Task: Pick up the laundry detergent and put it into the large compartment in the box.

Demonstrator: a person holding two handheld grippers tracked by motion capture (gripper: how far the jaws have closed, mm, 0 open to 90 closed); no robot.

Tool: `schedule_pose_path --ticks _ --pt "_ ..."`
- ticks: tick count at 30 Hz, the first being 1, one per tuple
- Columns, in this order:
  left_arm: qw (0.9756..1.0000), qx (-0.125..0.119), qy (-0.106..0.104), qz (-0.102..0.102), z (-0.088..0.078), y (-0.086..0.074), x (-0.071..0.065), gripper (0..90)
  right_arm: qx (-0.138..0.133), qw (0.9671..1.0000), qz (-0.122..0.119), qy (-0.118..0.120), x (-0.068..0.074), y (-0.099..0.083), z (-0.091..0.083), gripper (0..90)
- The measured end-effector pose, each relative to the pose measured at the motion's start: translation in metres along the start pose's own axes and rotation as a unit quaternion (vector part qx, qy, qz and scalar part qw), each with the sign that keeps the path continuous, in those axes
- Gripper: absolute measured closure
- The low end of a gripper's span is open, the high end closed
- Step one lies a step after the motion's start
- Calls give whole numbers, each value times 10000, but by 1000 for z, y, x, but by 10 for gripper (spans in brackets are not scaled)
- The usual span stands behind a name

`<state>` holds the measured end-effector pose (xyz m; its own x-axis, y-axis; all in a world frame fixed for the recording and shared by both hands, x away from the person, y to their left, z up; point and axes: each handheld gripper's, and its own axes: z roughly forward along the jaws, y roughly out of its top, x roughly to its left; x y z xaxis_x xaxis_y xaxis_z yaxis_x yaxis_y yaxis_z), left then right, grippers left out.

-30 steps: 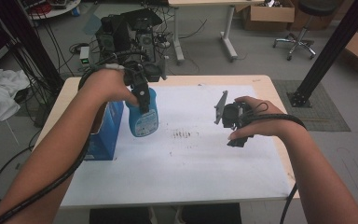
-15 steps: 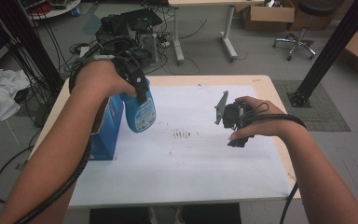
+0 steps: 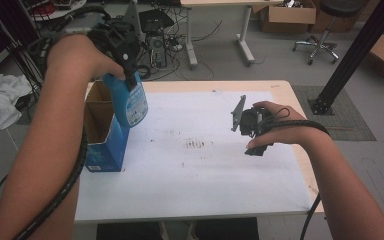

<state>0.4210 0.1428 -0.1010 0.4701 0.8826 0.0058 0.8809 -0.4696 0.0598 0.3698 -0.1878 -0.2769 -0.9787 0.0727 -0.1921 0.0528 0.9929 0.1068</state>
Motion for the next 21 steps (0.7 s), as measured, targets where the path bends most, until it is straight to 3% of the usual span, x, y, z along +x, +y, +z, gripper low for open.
schedule_pose_path --ticks 6,12,14,16,17,21 --pt "9997 -79 40 -233 -22 -9 13 387 -6 10000 -21 14 -1 1 2 162" --pt "9985 -85 80 -535 -31 -17 27 387 4 10000 -61 4 -1 3 3 162" --pt "9972 -114 53 -739 -34 -22 35 387 5 10000 -74 14 -2 3 5 162" --pt "9968 -105 34 -797 -35 -23 39 387 7 10000 -86 14 -2 3 5 162" --pt "9954 -112 5 -952 -35 -27 45 387 -17 10000 -95 -14 -2 4 5 162" --pt "9936 -84 36 -1125 -35 -31 54 387 -67 9998 -164 -21 0 6 5 162"
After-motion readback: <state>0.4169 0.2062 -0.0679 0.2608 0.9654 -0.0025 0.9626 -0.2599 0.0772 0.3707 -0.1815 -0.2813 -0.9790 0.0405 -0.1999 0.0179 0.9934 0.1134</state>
